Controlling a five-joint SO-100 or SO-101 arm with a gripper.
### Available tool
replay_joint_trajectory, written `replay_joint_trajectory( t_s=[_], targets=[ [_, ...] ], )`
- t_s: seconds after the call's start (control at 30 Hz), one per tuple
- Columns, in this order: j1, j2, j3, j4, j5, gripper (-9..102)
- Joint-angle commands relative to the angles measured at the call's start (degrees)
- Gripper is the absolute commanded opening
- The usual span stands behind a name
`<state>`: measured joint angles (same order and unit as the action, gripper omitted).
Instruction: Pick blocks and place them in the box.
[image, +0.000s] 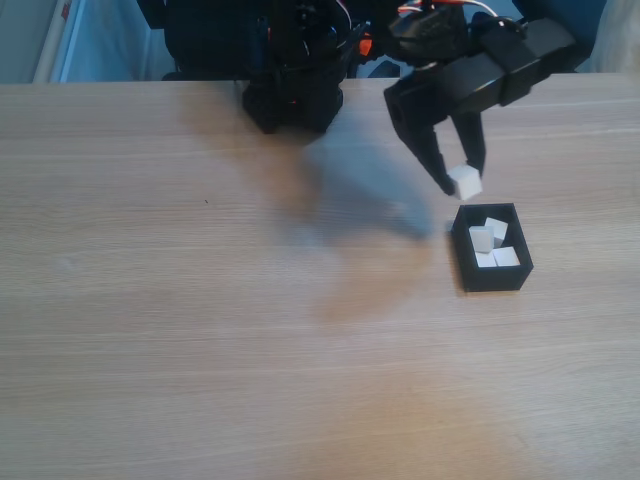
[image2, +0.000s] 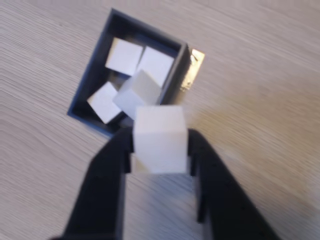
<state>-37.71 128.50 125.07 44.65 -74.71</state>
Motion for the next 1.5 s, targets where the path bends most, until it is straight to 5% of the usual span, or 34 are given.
replay_joint_trajectory(
  t_s=[0.0, 0.63, 0.83, 1.07, 1.47],
  targets=[
    [-1.8, -2.5, -2.8, -3.9, -0.6, 0],
    [-1.8, -18.9, -16.3, -8.0, 2.9, 11],
    [-0.4, -17.1, -15.2, -3.1, 3.7, 9],
    [5.6, -2.0, -2.9, 9.3, -2.2, 0],
    [23.0, 34.0, 27.2, 15.6, -14.4, 0]
  ],
)
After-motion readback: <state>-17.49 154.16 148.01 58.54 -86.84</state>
